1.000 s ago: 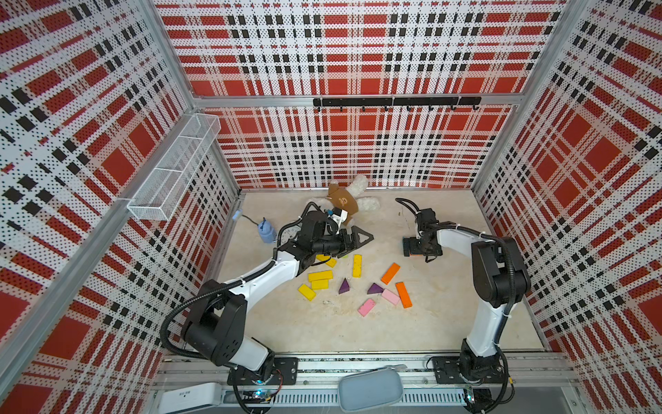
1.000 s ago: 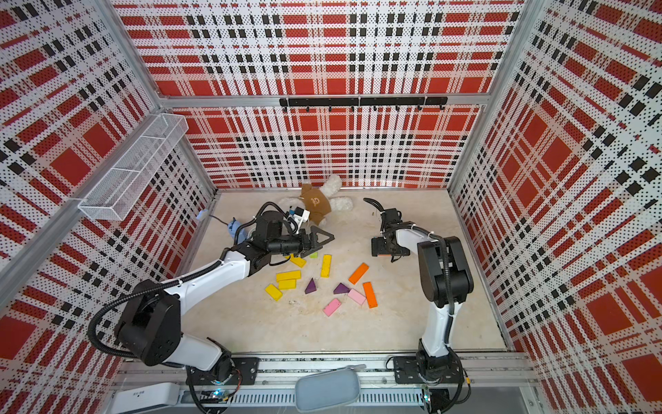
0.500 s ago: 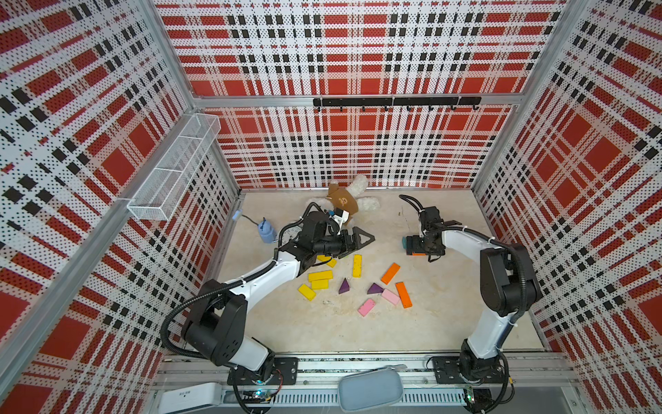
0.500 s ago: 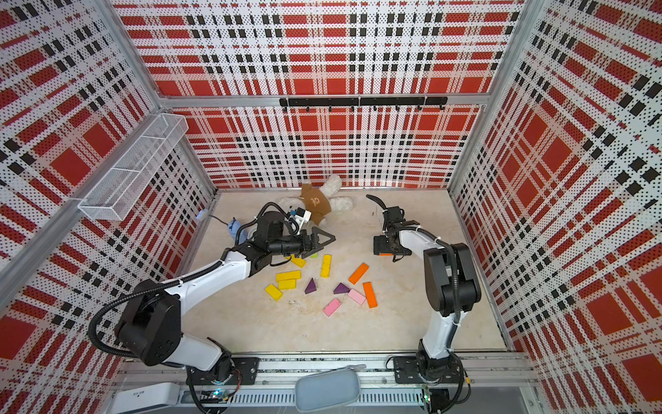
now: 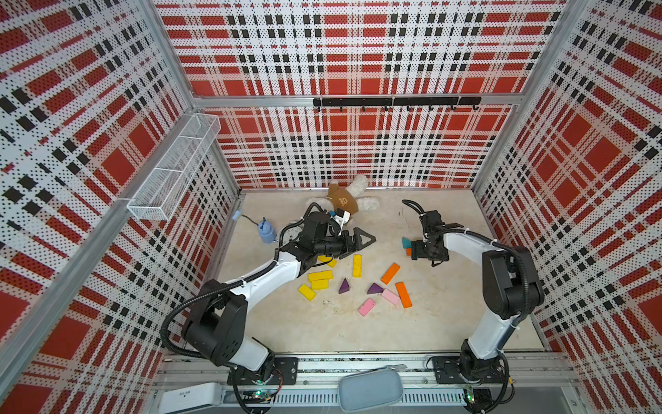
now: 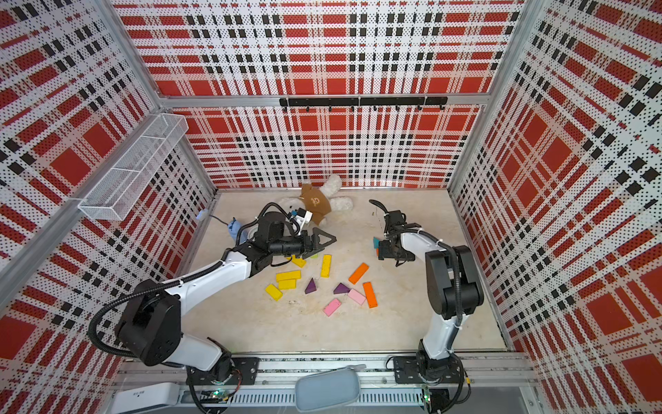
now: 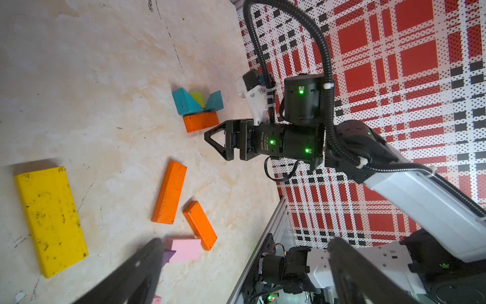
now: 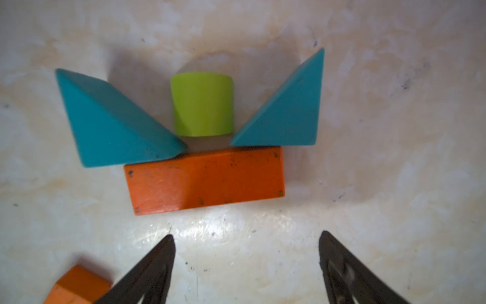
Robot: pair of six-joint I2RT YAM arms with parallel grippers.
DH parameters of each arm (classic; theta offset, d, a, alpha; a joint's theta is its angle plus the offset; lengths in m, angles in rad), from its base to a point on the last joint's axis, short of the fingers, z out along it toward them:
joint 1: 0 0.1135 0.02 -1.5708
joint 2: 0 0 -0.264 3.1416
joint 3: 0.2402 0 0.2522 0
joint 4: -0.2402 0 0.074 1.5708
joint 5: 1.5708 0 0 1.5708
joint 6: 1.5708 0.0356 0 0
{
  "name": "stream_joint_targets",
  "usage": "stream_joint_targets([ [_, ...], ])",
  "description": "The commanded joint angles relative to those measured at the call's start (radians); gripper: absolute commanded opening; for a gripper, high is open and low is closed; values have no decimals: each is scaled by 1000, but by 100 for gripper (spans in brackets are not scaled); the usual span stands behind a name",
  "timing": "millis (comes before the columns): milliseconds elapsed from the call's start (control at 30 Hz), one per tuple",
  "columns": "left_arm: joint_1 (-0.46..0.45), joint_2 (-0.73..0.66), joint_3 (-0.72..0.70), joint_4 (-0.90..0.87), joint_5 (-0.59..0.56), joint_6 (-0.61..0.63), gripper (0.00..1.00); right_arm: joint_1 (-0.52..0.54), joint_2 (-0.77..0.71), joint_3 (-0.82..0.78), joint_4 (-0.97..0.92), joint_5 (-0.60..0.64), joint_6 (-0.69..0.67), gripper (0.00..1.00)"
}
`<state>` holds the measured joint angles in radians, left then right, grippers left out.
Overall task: Assemble a carrot with building blocks
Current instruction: Assemble the building block at the center of the board.
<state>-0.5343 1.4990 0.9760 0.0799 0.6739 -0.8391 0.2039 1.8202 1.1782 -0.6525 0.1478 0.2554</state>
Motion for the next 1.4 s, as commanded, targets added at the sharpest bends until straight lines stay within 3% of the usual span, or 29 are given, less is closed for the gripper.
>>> stream_joint_targets([
  [0,-9,-3,10,18,9,11,100,-8,47,53,-27,24,1,87],
  [867,-14,0,10,18,4,12,100,-23,84,92,-55,92,-14,89],
  [1367,-15,2,10,18,9,14,99,-35,73,91,-53,47,-11,89],
])
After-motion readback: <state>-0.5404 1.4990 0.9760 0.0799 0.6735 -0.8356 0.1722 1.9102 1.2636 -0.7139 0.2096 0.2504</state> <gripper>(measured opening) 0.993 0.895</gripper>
